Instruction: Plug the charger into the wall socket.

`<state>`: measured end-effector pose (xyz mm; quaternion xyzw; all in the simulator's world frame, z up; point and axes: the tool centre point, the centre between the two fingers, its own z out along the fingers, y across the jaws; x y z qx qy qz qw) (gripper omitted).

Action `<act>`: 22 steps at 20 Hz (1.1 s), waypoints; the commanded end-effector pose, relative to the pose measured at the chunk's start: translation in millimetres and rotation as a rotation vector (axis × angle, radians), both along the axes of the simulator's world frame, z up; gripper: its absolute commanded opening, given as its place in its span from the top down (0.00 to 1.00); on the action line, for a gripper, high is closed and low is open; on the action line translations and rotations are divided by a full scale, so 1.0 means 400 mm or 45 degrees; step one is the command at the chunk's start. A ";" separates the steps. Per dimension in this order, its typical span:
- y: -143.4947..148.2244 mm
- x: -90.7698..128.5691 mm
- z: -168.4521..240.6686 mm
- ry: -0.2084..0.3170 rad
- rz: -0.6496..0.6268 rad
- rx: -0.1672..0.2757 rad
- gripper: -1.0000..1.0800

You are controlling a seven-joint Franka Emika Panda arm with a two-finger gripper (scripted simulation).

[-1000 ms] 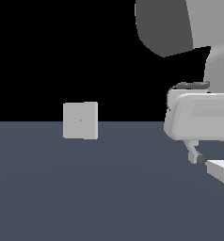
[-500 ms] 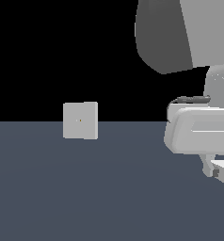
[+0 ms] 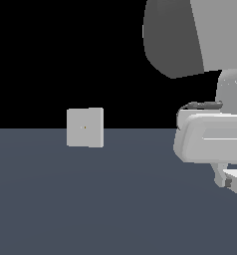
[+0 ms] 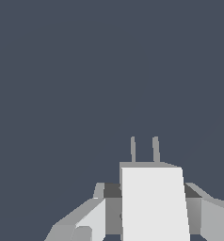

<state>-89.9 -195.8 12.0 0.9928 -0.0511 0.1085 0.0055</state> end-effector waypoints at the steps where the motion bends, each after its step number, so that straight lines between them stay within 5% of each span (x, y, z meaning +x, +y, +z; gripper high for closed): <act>1: 0.002 0.000 0.001 0.000 0.000 0.000 1.00; 10: 0.068 0.004 0.019 -0.001 -0.023 0.000 1.00; 22: 0.258 0.023 0.073 -0.004 -0.086 0.002 1.00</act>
